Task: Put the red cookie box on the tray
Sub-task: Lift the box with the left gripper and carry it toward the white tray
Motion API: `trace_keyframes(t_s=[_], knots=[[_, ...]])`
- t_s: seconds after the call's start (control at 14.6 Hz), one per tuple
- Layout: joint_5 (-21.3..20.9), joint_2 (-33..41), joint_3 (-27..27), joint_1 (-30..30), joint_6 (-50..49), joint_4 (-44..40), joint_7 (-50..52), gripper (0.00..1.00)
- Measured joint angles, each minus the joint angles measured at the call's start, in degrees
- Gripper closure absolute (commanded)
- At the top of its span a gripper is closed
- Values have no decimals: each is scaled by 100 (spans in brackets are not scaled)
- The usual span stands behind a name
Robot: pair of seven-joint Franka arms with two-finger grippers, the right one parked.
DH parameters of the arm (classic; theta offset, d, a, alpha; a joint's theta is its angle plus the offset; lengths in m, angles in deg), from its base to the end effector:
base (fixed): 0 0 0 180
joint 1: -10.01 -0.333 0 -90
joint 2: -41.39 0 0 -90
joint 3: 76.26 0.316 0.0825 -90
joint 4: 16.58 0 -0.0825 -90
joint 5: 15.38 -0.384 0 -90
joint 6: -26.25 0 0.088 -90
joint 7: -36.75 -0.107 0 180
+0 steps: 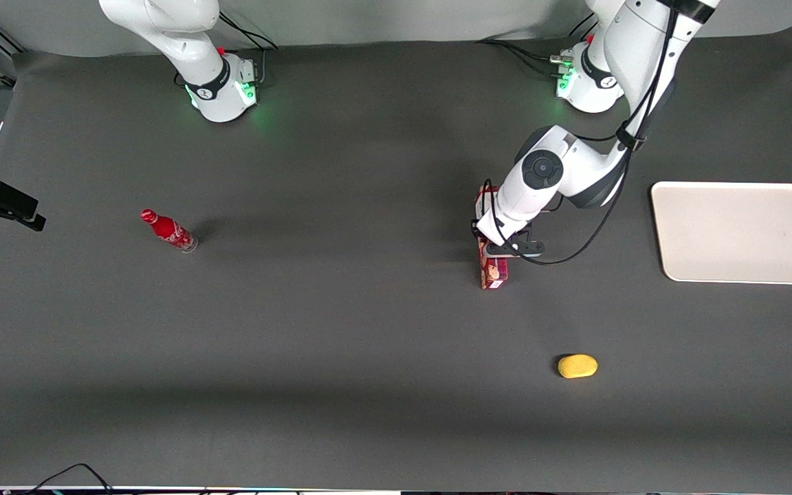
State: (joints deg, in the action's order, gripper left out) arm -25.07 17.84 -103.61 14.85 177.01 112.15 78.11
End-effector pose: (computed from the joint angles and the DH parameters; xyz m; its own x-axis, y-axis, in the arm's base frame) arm 0.4562 -0.2983 0.2043 0.9981 0.0476 -0.0379 0.0511 -0.9940 0.0971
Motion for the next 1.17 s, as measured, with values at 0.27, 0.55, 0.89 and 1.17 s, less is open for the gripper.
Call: trace_keyframes(t_s=[0.27, 0.55, 0.89, 1.17], knots=[[-1, 15, -7, 0, -23, -15, 75, 100], [-6, 82, -1, -13, -187, -123, 89, 100], [225, 691, 7, -165, -2504, -1571, -43, 100], [690, 905, 282, -467, -4408, -3186, -793, 100]])
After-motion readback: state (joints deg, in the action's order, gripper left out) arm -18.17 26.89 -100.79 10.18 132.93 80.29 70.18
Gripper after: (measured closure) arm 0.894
